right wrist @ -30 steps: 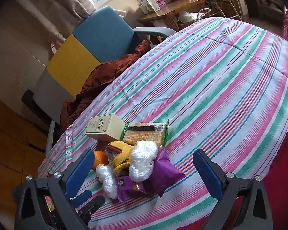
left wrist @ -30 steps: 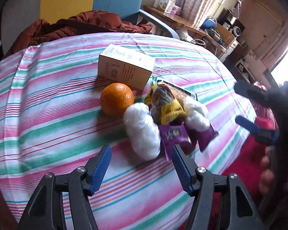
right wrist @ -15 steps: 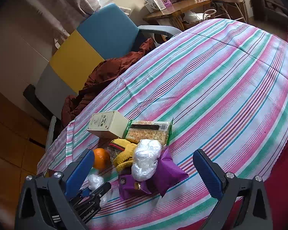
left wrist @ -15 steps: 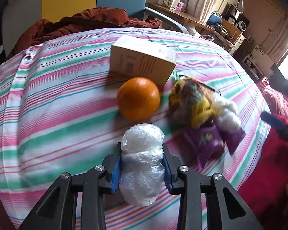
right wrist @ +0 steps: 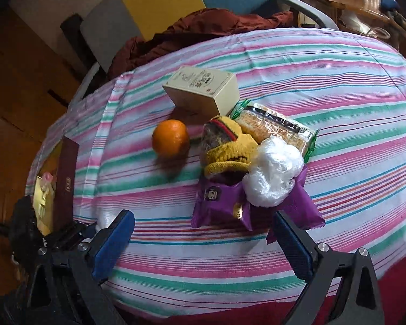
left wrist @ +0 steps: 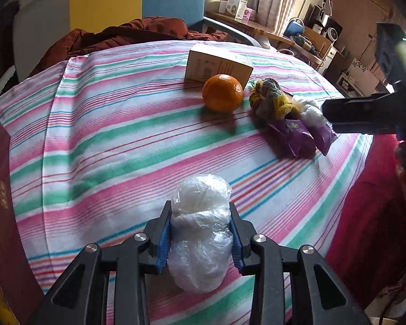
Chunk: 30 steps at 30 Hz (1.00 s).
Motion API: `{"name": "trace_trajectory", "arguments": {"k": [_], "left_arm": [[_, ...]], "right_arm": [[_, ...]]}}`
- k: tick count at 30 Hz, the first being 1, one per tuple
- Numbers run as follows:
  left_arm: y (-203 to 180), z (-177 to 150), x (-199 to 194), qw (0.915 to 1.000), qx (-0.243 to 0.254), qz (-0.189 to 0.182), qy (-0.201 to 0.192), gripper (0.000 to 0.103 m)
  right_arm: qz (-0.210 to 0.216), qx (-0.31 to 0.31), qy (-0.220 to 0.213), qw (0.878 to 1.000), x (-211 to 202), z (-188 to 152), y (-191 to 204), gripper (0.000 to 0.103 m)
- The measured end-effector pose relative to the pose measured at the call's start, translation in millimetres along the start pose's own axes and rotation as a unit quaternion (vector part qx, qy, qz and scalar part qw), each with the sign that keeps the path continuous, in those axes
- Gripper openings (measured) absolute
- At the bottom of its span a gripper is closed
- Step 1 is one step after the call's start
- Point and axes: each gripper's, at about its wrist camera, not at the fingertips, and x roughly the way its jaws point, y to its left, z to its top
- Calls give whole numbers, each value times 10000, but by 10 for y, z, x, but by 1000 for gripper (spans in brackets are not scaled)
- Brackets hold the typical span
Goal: Organize objects
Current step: 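Grasp the plastic-wrapped white item with the left gripper while the right grasps a purple packet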
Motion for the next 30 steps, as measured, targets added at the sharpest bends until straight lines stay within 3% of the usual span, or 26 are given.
{"name": "trace_trajectory", "arguments": {"k": [3,6,10,13,16,21,24,25,30], "left_arm": [[24,-13,-26,10000,-67,-58,8,37],[67,-71,-79,9999,-113,-101,-4,37],[151,-157,-151,9996,-204,-180,-34,37],[181,-201,-175,9995,-227,-212,-64,37],[193,-216,-185,9994,-243,-225,-73,37],[229,-222,-181,9989,-329,-308,-110,37],[222,-235,-180,9990,-307,-283,-138,37],[222,-236,-181,9990,-304,-282,-144,37],[242,-237,-173,9988,-342,-335,-143,37]], "right_arm": [[140,162,303,9993,195,63,-9,101],[-158,367,497,9980,400,100,6,101],[770,148,684,9946,440,17,208,101],[1221,59,731,9898,402,-50,327,101],[833,-93,703,9940,356,-76,381,101],[-391,-655,487,9959,261,-97,478,99],[-884,-925,377,9911,274,-68,521,80],[-946,-1002,371,9898,273,-56,541,74],[-1102,-1315,176,9850,229,37,652,74]]}}
